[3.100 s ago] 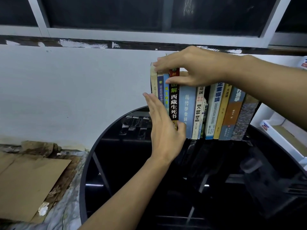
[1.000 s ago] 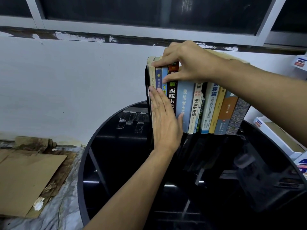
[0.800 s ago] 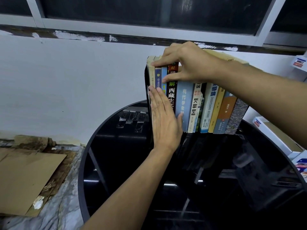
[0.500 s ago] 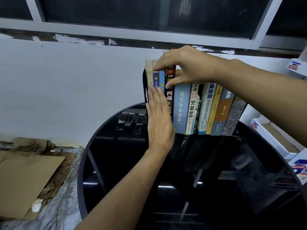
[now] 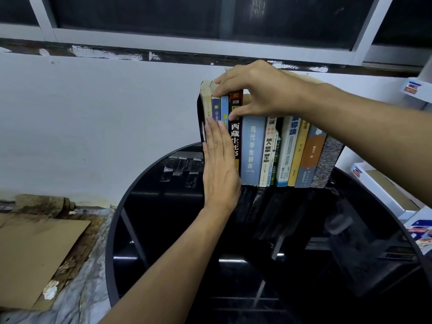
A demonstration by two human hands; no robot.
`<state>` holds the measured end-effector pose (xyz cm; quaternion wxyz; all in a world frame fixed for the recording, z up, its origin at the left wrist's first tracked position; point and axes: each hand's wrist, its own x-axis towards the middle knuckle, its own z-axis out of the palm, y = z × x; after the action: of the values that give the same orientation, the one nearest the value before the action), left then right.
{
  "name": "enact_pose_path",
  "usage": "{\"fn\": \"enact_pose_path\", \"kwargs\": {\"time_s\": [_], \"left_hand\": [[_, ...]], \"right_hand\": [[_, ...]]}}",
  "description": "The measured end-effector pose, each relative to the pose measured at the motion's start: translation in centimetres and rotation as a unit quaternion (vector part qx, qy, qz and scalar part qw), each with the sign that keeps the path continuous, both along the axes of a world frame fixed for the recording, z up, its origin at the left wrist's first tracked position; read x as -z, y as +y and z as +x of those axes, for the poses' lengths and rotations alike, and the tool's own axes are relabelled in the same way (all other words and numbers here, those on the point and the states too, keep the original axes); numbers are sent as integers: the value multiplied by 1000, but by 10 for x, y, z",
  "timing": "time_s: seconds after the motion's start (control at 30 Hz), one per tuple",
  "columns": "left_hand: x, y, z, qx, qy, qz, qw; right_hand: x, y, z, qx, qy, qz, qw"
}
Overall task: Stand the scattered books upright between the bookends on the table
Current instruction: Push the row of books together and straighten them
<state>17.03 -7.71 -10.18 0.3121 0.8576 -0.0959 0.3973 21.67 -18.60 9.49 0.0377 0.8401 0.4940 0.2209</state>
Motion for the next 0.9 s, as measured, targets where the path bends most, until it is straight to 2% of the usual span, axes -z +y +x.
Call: {"fn": "enact_pose_path", "kwargs": {"time_s": [0.37, 0.57, 0.9], "left_hand": [[3, 1, 4, 6, -5, -7, 1000], [-5, 2, -3, 36, 26, -12, 999], [-2, 3, 3, 11, 21, 65, 998]], "right_hand": [[3, 0, -2, 10, 3, 14, 1000], [1, -4, -9, 26, 26, 11, 999], [7, -37, -22, 94, 9, 34, 995]]}}
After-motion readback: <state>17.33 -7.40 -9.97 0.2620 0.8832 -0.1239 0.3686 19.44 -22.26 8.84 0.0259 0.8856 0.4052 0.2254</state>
